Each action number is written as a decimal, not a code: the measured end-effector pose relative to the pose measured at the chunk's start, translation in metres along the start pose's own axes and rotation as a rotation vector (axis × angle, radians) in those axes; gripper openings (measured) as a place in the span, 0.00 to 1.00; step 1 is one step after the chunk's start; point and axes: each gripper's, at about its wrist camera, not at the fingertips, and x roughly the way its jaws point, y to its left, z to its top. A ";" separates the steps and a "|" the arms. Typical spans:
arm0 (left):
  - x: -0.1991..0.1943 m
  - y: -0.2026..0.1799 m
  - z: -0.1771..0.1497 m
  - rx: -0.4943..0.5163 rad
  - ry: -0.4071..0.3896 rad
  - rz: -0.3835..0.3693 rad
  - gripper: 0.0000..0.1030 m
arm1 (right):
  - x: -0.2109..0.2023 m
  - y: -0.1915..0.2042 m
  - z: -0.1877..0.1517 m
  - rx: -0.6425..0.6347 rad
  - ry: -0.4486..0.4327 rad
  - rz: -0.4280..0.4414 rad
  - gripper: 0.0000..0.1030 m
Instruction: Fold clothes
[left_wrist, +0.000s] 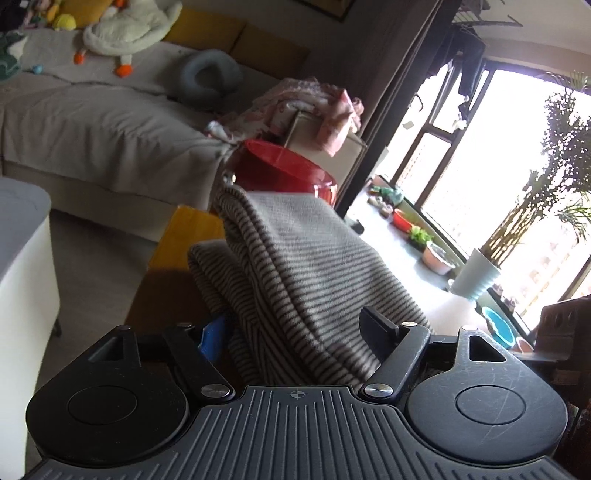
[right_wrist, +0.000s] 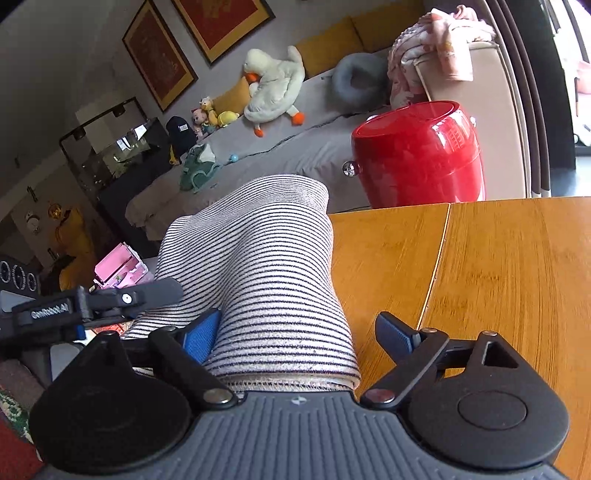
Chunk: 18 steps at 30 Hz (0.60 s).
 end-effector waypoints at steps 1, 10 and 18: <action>-0.007 -0.003 0.003 0.008 -0.028 -0.002 0.75 | 0.000 0.000 0.000 0.000 -0.001 -0.003 0.89; 0.024 -0.012 0.013 -0.022 0.043 -0.127 0.72 | -0.016 0.026 -0.005 -0.143 -0.069 -0.082 0.91; 0.044 -0.005 0.020 -0.066 0.058 -0.160 0.73 | -0.011 0.053 -0.017 -0.333 -0.008 -0.125 0.95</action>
